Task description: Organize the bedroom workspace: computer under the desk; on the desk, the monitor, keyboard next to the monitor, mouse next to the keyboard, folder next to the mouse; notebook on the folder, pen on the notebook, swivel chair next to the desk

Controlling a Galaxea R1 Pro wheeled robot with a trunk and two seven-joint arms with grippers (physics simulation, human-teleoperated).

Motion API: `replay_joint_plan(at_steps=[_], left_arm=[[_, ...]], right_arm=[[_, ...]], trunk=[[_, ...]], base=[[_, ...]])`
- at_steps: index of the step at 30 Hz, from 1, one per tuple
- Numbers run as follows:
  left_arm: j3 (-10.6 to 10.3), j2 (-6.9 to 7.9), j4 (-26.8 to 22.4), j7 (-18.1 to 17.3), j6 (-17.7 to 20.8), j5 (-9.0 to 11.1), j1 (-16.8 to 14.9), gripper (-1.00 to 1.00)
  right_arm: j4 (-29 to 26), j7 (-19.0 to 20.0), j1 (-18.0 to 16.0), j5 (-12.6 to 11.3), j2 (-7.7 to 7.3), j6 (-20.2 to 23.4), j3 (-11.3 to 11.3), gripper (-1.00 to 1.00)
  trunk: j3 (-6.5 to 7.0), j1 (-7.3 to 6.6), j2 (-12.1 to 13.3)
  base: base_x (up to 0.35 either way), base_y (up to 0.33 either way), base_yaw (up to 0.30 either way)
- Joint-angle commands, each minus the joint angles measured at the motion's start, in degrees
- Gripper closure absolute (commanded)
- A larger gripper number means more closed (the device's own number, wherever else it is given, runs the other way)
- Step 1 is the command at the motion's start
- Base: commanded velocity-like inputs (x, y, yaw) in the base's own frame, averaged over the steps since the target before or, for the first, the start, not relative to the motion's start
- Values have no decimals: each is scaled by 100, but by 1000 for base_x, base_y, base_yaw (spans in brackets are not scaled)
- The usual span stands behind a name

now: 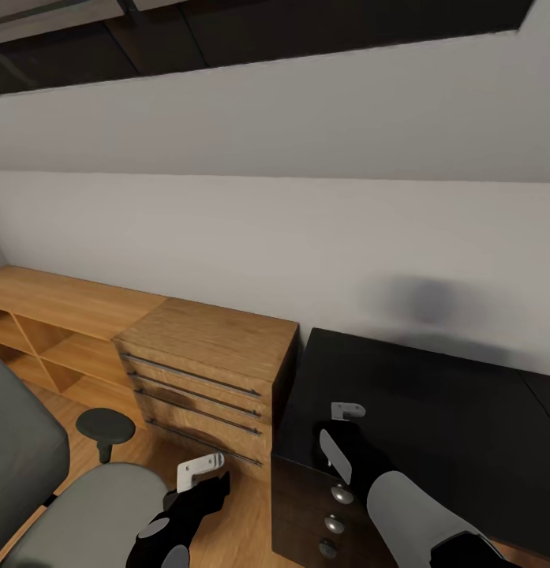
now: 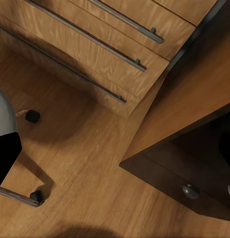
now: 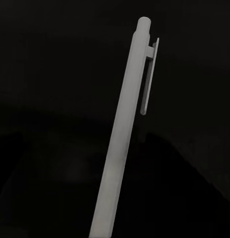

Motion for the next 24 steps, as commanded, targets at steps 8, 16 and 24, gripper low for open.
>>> replay_joint_plan(at_steps=[8, 16, 24], left_arm=[[-10, 3, -9, 54, 11, 48, -4, -100], [-10, 3, -9, 54, 12, 48, -3, -100], [-10, 3, -9, 54, 12, 48, -7, -100]], right_arm=[[31, -37, -2, -30, -17, 65, 40, 100], [22, -28, -2, -38, -12, 65, 40, 100], [15, -20, -2, -47, -9, 65, 40, 100]], trunk=[[-8, 1, -3], [-8, 1, -3], [-8, 1, -3]], base=[[0, 0, 0], [0, 0, 0], [0, 0, 0]])
